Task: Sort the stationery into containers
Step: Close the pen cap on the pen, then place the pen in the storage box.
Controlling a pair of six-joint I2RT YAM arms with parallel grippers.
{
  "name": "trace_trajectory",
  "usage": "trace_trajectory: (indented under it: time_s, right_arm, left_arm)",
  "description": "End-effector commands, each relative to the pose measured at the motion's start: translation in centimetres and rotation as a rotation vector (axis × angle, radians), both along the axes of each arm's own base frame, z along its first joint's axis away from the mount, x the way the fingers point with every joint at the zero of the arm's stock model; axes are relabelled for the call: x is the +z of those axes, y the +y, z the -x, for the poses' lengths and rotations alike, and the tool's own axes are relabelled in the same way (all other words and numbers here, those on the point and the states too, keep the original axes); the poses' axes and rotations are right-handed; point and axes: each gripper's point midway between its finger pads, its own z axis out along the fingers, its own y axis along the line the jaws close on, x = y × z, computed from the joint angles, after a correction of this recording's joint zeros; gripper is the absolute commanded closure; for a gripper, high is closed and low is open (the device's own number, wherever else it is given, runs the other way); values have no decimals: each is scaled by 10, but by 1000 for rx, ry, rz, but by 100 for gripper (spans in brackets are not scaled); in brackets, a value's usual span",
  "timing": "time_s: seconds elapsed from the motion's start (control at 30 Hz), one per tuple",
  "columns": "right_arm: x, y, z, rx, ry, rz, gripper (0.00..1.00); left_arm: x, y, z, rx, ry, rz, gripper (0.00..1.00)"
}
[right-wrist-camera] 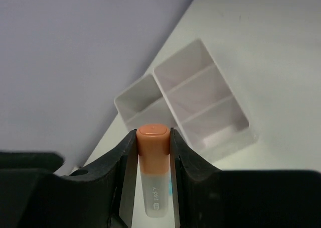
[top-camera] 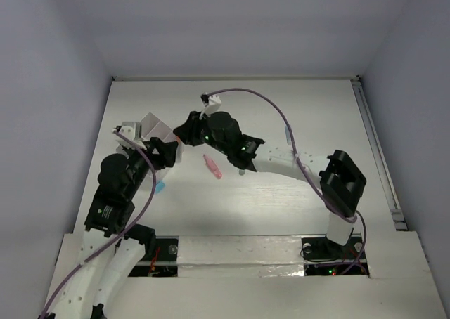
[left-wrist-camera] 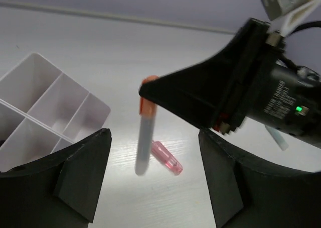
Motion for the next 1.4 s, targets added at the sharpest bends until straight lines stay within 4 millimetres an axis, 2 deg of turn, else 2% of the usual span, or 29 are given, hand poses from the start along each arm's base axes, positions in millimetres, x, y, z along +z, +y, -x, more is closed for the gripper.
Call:
trace_trajectory:
  time_s: [0.0,0.03,0.07,0.1,0.13,0.2,0.23,0.27,0.3,0.33,0.37,0.4,0.43,0.47,0.53,0.57,0.67,0.97,1.1,1.17,1.2,1.27,1.3,1.33,1.37]
  right_arm:
    - [37,-2,-49,-113,-187,22,100]
    - [54,2,-57,-119,-213,-21,100]
    - [55,8,-60,-111,-218,-31,100]
    - [40,14,-71,-115,-210,-14,100]
    - [55,21,-76,-115,-242,-37,100]
    - [53,34,-82,-97,-260,-37,100]
    - [33,45,-88,-83,-254,-12,100]
    - [45,51,-91,-79,-276,-37,100]
    - [43,57,-92,-60,-290,-40,100]
    - [31,65,-96,-50,-304,-28,100]
    - [39,69,-98,-49,-326,-47,100]
    - [38,73,-99,-41,-335,-55,100]
    - [42,75,-100,-42,-356,-71,100]
    - [32,79,-104,-43,-357,-64,100]
    - [40,84,-106,-38,-379,-87,100]
    - [30,89,-107,-27,-373,-78,100]
    - [33,96,-107,-5,-372,-105,100]
    - [5,102,-115,-26,-351,-101,100]
    - [-17,104,-116,-18,-323,-68,100]
    - [-13,103,-113,-13,-317,-78,96]
    - [-20,101,-112,-9,-308,-69,92]
    - [-14,100,-110,-8,-316,-83,86]
    - [-11,99,-109,-8,-319,-84,81]
    - [-11,99,-108,0,-319,-78,68]
    - [-7,98,-106,5,-326,-76,61]
  left_arm:
    - [66,18,11,83,-208,71,31]
    - [69,25,12,117,-219,74,30]
    - [70,30,14,139,-225,79,28]
    - [69,31,14,148,-223,77,24]
    - [67,33,14,156,-217,74,22]
    - [64,36,13,174,-218,65,19]
    - [63,35,14,173,-217,66,18]
    - [65,39,13,198,-226,68,17]
    - [68,39,15,196,-238,76,16]
    - [74,40,15,202,-260,85,15]
    - [79,39,17,199,-278,95,15]
    - [81,41,17,205,-290,97,14]
    - [80,42,17,210,-294,98,14]
    - [77,43,16,221,-293,97,14]
    - [72,41,15,213,-284,96,14]
    - [71,39,14,203,-280,94,14]
    - [68,30,13,163,-270,87,13]
    - [65,24,9,141,-260,75,14]
    - [66,23,10,135,-263,77,14]
    - [65,23,10,132,-262,75,14]
    - [65,23,10,132,-262,75,14]
    - [66,23,11,130,-265,76,14]
    - [66,23,11,130,-265,76,14]
    - [66,23,11,130,-266,77,14]
    - [67,23,11,130,-268,77,14]
